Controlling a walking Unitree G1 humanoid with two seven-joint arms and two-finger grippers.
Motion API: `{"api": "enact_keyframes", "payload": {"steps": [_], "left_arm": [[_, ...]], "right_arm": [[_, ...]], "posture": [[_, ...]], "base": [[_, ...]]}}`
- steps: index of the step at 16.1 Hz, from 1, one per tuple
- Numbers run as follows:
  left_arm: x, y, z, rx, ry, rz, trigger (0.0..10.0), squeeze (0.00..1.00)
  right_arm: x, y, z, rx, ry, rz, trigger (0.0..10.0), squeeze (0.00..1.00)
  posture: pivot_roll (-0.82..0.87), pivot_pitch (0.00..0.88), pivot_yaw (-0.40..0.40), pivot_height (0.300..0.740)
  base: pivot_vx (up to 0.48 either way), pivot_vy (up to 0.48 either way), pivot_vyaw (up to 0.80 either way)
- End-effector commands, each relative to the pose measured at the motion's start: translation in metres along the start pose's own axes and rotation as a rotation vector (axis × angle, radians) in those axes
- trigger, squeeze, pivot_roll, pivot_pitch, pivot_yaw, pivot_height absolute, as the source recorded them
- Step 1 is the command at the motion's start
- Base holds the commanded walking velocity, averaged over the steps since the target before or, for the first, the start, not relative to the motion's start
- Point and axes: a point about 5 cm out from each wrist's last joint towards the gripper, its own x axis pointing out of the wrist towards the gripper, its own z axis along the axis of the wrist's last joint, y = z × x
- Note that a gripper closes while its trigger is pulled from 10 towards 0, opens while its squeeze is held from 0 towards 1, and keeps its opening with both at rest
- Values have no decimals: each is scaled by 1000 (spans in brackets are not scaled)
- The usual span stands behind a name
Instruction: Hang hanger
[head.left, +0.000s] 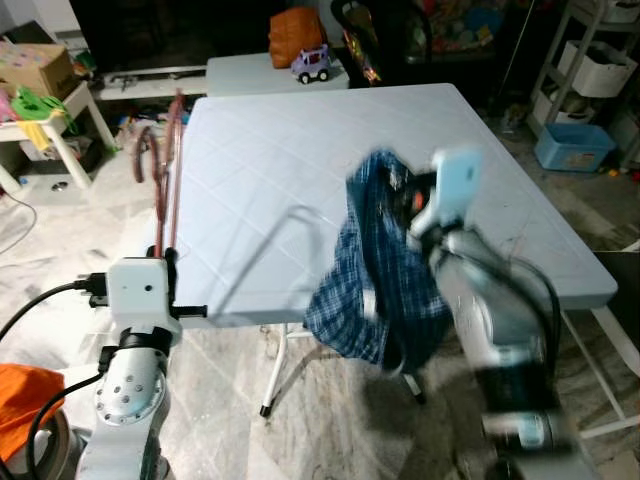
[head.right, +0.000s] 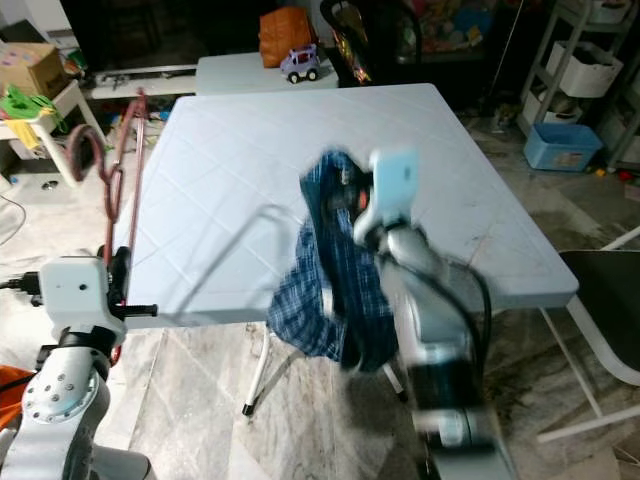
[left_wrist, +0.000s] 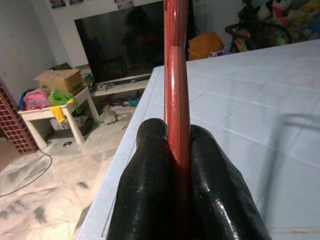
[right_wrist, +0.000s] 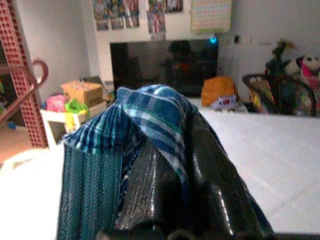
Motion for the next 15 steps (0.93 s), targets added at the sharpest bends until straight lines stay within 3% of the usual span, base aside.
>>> {"api": "enact_keyframes", "payload": {"steps": [1, 6, 8, 11, 13, 14, 15], "left_arm": [[1, -2, 4, 1, -19, 5, 10000, 0], [-1, -2, 3, 0, -16, 12, 10000, 0], [-4, 0, 4, -5, -18, 19, 10000, 0], [-7, 3, 3, -2, -17, 42, 10000, 0], [-8, 2, 4, -3, -16, 43, 10000, 0], [-9, 1, 3, -4, -12, 40, 10000, 0], [-9, -1, 2, -8, -10, 34, 10000, 0]], "right_arm": [[19, 4, 13, 12, -50, 33, 10000, 0], [80, 27, 41, 85, -33, 82, 10000, 0], [97, 30, 92, 141, -198, 56, 10000, 0], [100, 21, 146, 167, -406, -12, 10000, 0], [100, 19, 145, 152, -417, -12, 10000, 0], [99, 20, 124, 129, -358, -3, 10000, 0], [98, 25, 88, 112, -230, 40, 10000, 0]], "posture": [[12, 45, 36, 740], [39, 38, 12, 740], [65, 34, -3, 740], [76, 33, -12, 740], [76, 37, -13, 740], [70, 43, -9, 740], [69, 45, -8, 740]], "base": [[0, 0, 0], [0, 0, 0], [0, 0, 0], [0, 0, 0], [0, 0, 0], [0, 0, 0], [0, 0, 0]]}}
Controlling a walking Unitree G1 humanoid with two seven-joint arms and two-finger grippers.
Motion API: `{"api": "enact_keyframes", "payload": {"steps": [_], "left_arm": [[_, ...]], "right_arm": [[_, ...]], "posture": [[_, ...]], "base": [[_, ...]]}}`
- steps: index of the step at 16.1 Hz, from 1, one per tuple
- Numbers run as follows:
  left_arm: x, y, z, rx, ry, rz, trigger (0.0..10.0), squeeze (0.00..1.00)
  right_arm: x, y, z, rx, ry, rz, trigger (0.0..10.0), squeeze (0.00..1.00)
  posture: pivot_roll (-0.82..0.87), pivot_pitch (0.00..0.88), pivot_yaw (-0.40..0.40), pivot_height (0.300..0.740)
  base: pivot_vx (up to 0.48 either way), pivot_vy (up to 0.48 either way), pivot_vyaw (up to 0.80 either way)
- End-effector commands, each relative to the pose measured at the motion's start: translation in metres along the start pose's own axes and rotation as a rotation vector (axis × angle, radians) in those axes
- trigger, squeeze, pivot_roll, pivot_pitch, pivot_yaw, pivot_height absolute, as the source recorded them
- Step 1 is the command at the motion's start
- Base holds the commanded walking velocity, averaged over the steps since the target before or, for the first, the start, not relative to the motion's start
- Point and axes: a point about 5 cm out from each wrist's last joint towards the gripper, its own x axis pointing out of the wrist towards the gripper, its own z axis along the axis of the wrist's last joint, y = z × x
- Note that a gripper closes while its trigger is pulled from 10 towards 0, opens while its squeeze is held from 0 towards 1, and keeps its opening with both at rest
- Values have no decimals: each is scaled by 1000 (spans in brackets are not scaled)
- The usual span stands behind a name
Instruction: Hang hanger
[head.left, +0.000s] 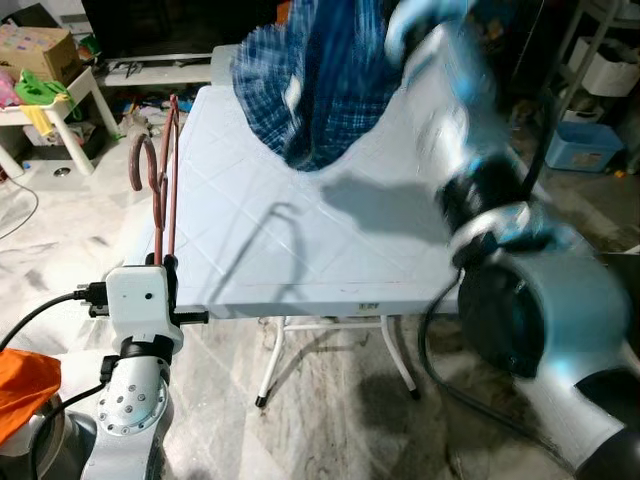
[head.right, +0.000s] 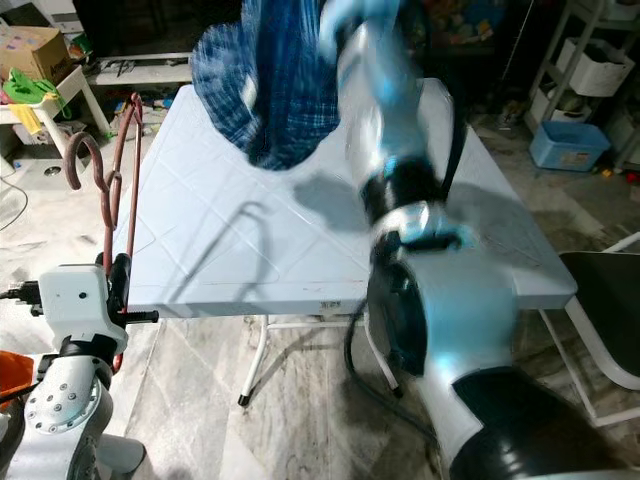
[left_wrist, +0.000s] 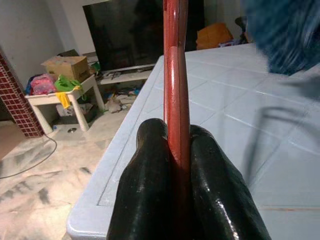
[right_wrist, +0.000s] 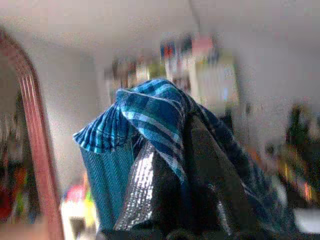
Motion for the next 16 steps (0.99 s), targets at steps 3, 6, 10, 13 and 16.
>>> {"api": "enact_keyframes", "payload": {"steps": [3, 6, 10, 13, 16], "left_arm": [[0, 0, 5, 3, -16, -3, 10000, 0], [2, -1, 4, -3, -9, -11, 10000, 0], [3, -3, 3, -11, -6, -23, 10000, 0], [4, -4, 2, -14, -5, -25, 10000, 0], [1, -1, 1, -10, 4, -10, 10000, 0]], "right_arm": [[-47, 12, -93, -38, 418, 233, 10000, 0], [-94, 10, -135, -74, 589, 412, 10000, 1000], [-101, 1, -135, -106, 613, 431, 10000, 1000], [-84, -40, -113, -367, 550, 47, 10000, 1000], [-84, -75, -93, -534, 534, -154, 10000, 1000]], "posture": [[57, 52, 1, 740], [46, 56, 9, 740], [39, 52, 14, 740], [48, 50, 7, 740], [52, 50, 1, 740]], "base": [[0, 0, 0], [0, 0, 0], [0, 0, 0], [0, 0, 0], [0, 0, 0]]}}
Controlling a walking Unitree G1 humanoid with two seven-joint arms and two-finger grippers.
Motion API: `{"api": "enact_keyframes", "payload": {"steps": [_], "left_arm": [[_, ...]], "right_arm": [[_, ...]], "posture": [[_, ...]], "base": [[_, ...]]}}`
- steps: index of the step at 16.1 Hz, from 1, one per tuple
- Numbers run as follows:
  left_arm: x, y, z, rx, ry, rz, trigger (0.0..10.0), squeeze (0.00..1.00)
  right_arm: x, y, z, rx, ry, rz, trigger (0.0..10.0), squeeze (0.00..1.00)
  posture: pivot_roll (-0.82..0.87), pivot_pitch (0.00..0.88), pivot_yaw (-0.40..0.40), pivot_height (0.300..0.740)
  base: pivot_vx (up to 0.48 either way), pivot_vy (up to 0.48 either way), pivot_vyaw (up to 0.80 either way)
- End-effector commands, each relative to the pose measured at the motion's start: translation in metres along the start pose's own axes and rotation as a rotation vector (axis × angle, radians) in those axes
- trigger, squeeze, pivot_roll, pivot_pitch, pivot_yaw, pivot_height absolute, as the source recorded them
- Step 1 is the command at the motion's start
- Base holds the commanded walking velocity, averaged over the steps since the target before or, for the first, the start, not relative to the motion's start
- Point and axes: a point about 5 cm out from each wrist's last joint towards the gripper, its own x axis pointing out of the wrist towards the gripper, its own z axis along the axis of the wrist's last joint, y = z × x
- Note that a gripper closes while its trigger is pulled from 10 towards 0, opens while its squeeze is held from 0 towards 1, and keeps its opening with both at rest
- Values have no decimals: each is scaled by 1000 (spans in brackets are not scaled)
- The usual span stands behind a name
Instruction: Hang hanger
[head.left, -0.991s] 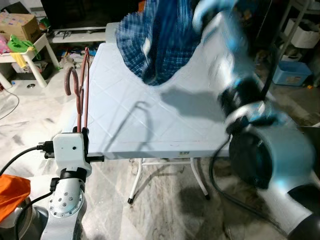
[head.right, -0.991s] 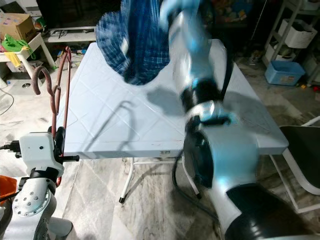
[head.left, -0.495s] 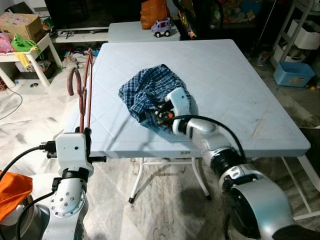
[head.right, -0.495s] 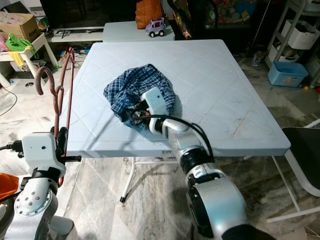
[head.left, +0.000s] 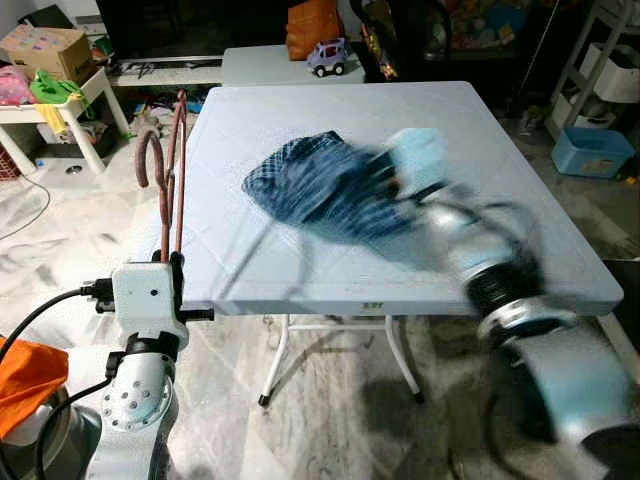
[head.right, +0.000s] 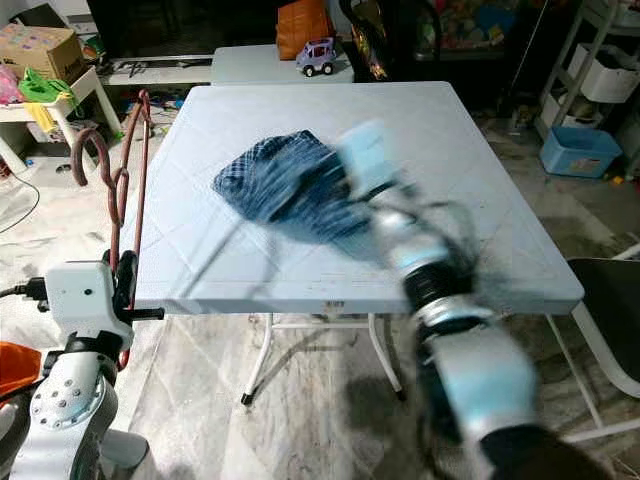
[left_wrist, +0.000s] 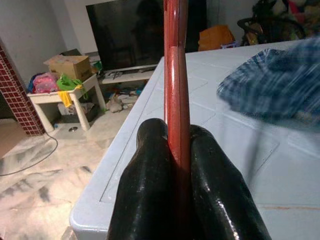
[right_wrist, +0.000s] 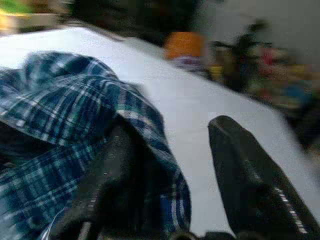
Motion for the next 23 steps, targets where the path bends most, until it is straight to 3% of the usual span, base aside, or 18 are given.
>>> {"api": "enact_keyframes", "payload": {"steps": [1, 3, 5, 8, 10, 14, 17, 18, 19, 23], "left_arm": [[-1, 2, 0, 0, 4, 5, 10000, 0], [0, 2, -1, -4, 8, 8, 10000, 0], [1, 0, -1, -8, 10, 0, 10000, 0], [2, 0, -2, -9, 16, -8, 10000, 0], [1, -1, -3, -13, 21, -18, 10000, 0], [-1, -3, -5, -22, 30, -44, 10000, 0], [1, -5, -4, -29, 26, -69, 10000, 0], [1, -5, -4, -29, 25, -76, 10000, 0], [0, -8, -4, -32, 23, -103, 10000, 0], [-2, -13, -3, -46, 17, -151, 10000, 0]], "right_arm": [[0, -2, -1, -8, 13, -30, 10000, 1000], [0, -11, 1, -76, 9, -71, 10000, 1000], [1, -5, -1, -126, 27, 3, 10000, 1000], [-8, 21, -26, -168, 140, 326, 10000, 1000], [-13, 18, -36, -211, 167, 398, 10000, 1000], [-24, -13, -44, -244, 172, 409, 10000, 1000], [-31, -32, -35, -164, 84, 397, 10000, 1000], [-33, -35, -33, -137, 66, 397, 10000, 718], [-39, -42, -27, -39, -4, 418, 10000, 0], [-64, -55, -23, 100, -59, 556, 10000, 0]], "posture": [[52, 50, 1, 740], [44, 49, 2, 740], [43, 49, 4, 740], [41, 49, 8, 740], [43, 49, 8, 740], [38, 46, 16, 740], [30, 44, 27, 740], [30, 44, 27, 740], [24, 43, 31, 740], [8, 47, 38, 740]], "base": [[0, 0, 0], [0, 0, 0], [0, 0, 0], [0, 0, 0], [0, 0, 0], [0, 0, 0], [0, 0, 0], [0, 0, 0], [0, 0, 0], [0, 0, 0]]}}
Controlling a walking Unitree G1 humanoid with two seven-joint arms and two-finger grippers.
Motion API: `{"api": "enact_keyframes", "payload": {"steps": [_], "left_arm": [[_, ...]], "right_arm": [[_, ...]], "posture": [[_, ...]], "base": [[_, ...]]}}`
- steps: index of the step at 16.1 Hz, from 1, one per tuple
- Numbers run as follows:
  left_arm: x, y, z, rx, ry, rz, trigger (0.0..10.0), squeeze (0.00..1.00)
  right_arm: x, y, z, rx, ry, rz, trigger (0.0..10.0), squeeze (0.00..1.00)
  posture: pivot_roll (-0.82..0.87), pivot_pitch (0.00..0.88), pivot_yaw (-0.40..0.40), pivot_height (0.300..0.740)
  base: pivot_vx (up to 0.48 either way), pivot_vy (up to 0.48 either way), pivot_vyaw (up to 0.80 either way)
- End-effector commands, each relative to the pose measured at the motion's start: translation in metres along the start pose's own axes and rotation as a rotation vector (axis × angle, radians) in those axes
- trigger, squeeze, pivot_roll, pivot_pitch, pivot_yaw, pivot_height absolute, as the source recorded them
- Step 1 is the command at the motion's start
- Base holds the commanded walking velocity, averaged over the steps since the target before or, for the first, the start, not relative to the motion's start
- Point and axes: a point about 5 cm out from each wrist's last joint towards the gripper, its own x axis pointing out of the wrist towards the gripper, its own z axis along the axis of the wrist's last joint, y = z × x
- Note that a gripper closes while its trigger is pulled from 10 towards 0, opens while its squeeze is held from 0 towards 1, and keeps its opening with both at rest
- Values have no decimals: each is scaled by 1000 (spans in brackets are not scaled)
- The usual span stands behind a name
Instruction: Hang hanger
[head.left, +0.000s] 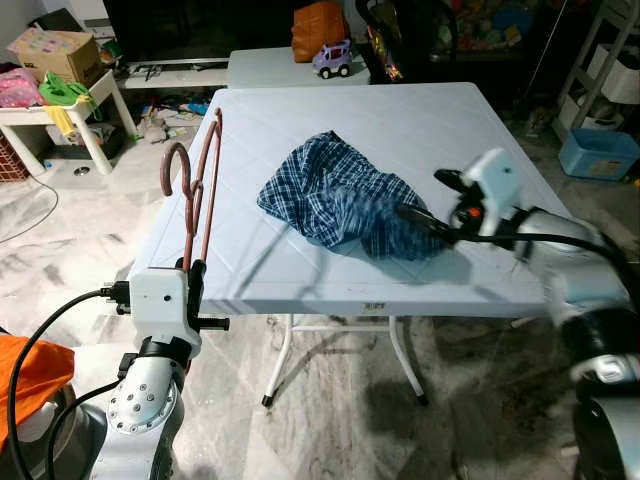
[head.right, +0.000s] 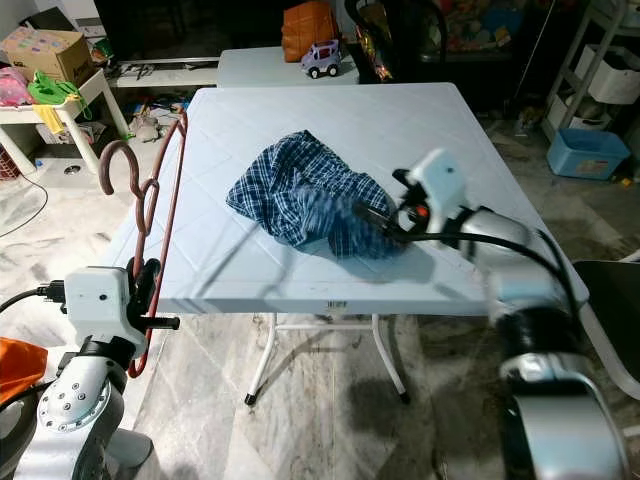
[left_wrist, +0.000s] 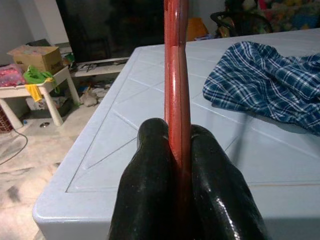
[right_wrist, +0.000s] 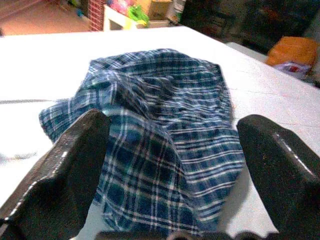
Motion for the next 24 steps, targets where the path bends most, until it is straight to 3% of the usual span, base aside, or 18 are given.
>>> {"api": "enact_keyframes", "payload": {"steps": [1, 4, 5, 6, 10, 12, 14, 24], "left_arm": [[-1, -2, 4, 11, -19, -21, 10000, 0], [-4, -2, 7, 22, -37, -9, 10000, 0], [-4, -4, 6, 19, -34, -9, 10000, 0], [-2, -8, 4, 7, -15, -14, 10000, 0], [1, -12, 6, 6, -11, -18, 10000, 0], [2, -14, 4, 17, 0, -14, 10000, 0], [4, -16, 5, 11, -2, -23, 10000, 0], [3, -15, 3, 21, 19, -29, 10000, 0]], "right_arm": [[-8, -3, 9, 39, -41, 17, 10000, 0], [-11, -1, 6, 101, -77, -77, 10000, 0], [-8, 7, 3, 176, -98, -132, 10000, 0], [2, 23, -4, 314, -140, -211, 10000, 0], [17, 64, -8, 432, -171, -281, 10000, 0], [24, 77, -5, 512, -186, -297, 10000, 0], [28, 86, -1, 500, -184, -288, 10000, 0], [25, 83, 2, 496, -179, -321, 10000, 0]], "posture": [[5, 48, 38, 740], [-1, 55, 35, 740], [-5, 57, 34, 740], [-6, 58, 33, 740], [-9, 66, 38, 740], [-12, 68, 41, 740], [-11, 71, 43, 740], [-8, 80, 47, 740]], "base": [[0, 0, 0], [0, 0, 0], [0, 0, 0], [0, 0, 0], [0, 0, 0], [0, 0, 0], [0, 0, 0], [-228, 0, 0]]}}
